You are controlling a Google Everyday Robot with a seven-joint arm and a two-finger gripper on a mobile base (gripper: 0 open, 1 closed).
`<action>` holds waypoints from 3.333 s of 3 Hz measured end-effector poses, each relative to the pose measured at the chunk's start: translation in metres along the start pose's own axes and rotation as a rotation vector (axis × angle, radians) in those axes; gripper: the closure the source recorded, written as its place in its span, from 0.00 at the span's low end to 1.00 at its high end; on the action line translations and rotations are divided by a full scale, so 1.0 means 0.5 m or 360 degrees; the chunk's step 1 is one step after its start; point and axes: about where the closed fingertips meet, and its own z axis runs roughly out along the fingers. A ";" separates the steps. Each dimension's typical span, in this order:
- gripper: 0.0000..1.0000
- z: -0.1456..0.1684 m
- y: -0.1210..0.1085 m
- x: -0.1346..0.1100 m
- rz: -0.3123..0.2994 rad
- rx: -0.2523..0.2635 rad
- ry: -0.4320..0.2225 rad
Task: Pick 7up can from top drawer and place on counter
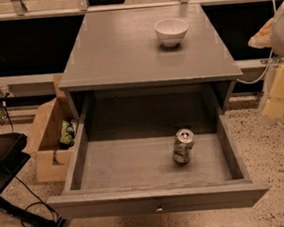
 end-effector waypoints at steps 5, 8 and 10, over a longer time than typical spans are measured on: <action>0.00 0.481 0.033 -0.147 0.0169 -0.0403 -0.1293; 0.00 0.618 -0.081 -0.128 0.0150 -0.0110 -0.1516; 0.00 0.664 -0.044 -0.141 0.0177 -0.0204 -0.1572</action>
Offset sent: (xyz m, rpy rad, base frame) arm 0.0350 0.0375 -0.0930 0.5927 0.0560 0.1628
